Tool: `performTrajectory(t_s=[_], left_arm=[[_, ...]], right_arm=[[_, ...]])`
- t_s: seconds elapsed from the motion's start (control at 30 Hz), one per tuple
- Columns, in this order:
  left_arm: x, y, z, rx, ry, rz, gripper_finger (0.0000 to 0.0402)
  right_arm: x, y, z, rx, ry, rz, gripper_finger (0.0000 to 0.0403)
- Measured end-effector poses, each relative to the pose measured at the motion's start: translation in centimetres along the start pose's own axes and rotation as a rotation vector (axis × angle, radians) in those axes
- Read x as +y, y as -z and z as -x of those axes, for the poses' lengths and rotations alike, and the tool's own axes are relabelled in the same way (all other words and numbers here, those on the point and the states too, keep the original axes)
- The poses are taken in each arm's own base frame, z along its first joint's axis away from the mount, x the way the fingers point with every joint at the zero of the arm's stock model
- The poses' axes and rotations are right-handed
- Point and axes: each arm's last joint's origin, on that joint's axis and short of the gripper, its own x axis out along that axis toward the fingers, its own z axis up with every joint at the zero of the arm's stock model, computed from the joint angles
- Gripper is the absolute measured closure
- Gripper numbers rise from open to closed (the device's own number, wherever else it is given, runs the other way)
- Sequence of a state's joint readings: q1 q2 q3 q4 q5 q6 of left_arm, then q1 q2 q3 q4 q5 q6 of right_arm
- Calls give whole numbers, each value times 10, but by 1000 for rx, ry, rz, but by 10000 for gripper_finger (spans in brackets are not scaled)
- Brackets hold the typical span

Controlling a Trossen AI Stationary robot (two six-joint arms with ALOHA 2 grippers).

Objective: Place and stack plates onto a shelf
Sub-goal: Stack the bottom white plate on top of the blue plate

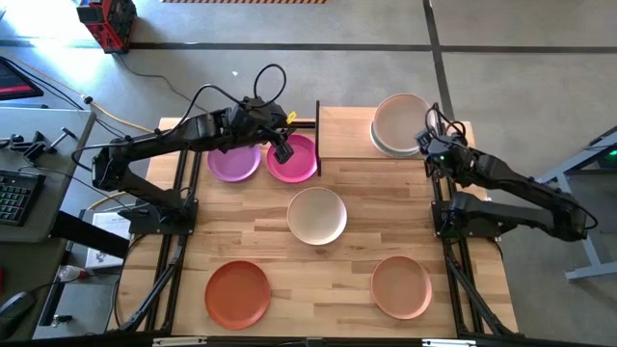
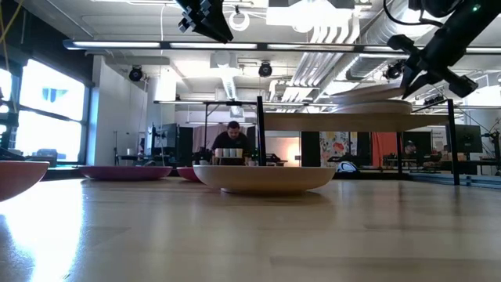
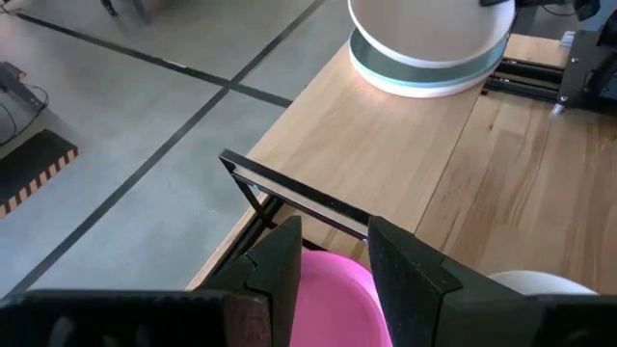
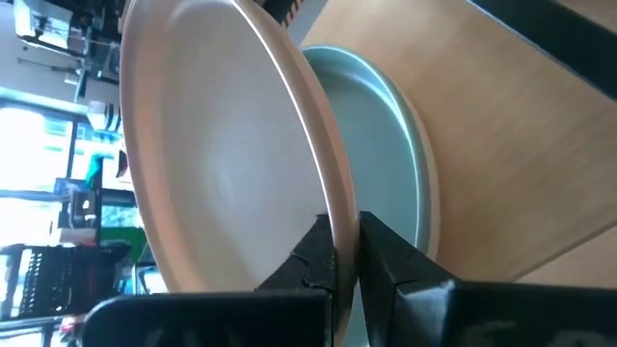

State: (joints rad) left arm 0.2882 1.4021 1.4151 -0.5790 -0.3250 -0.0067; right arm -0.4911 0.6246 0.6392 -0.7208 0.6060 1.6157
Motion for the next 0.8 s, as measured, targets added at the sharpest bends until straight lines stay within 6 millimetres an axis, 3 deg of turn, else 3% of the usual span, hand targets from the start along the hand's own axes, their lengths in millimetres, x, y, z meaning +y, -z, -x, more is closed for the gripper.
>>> performTrajectory(t_s=[0.5,0.8], left_arm=[[0,0,0,0,0,0,289],[0,0,0,0,0,-3,289]], right_arm=[[1,7,-11,-20,56,-4,366],[1,6,-10,-37,51,8,316]])
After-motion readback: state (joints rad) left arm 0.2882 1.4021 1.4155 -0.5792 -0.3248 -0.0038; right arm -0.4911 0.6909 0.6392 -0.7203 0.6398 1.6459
